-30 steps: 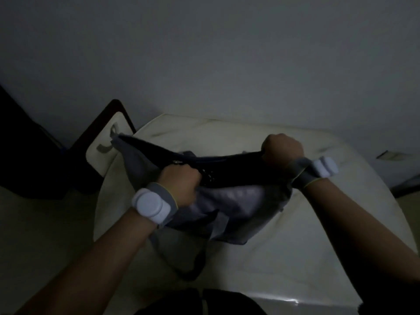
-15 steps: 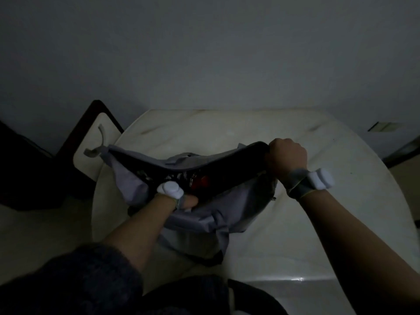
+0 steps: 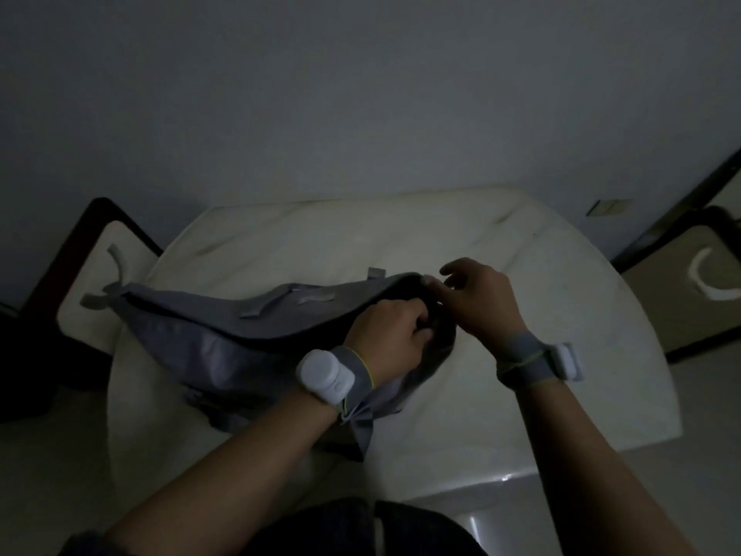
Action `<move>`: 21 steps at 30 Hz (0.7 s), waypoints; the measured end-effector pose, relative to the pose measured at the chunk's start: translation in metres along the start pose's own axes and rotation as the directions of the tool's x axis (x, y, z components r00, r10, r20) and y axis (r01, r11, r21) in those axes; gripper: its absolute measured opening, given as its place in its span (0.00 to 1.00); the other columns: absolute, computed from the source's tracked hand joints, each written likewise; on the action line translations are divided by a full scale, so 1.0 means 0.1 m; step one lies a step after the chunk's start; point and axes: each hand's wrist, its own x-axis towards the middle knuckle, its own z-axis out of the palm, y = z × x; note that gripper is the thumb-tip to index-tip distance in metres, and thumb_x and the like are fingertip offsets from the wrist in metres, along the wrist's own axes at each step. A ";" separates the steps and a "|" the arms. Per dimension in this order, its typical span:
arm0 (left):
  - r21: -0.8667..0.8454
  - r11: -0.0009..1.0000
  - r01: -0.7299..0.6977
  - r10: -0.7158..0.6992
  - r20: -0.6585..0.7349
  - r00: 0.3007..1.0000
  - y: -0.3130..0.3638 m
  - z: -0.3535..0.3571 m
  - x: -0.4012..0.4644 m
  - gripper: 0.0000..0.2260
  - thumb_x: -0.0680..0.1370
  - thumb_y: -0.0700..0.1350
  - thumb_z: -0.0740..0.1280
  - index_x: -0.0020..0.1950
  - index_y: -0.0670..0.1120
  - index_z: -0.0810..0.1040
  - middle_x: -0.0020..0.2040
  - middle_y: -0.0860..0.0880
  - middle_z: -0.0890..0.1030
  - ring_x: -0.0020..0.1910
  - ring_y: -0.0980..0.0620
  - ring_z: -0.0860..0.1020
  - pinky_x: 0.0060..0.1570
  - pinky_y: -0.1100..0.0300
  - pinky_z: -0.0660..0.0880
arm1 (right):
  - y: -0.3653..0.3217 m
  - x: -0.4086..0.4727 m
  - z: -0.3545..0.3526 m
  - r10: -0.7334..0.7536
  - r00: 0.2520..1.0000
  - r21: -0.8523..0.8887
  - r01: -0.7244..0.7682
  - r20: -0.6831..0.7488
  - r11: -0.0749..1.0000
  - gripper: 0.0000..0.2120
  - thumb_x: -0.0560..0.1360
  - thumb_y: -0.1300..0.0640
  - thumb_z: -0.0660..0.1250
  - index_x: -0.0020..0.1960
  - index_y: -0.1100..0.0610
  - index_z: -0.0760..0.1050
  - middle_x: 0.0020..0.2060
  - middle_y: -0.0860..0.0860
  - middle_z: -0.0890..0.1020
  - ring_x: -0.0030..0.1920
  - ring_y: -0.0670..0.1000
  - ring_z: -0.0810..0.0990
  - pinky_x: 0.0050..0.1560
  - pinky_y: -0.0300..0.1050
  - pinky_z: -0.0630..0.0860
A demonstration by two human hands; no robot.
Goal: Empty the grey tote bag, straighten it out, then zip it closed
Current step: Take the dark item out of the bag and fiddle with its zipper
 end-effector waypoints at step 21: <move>0.076 0.996 -0.043 0.053 -0.134 0.990 0.14 -0.05 0.07 0.08 0.75 0.42 0.66 0.38 0.43 0.81 0.33 0.44 0.81 0.31 0.48 0.74 0.31 0.67 0.57 | 0.34 -0.51 0.18 0.081 0.994 0.258 -0.097 0.069 0.961 0.10 0.71 0.47 0.72 0.49 0.51 0.83 0.45 0.49 0.83 0.47 0.48 0.80 0.50 0.46 0.76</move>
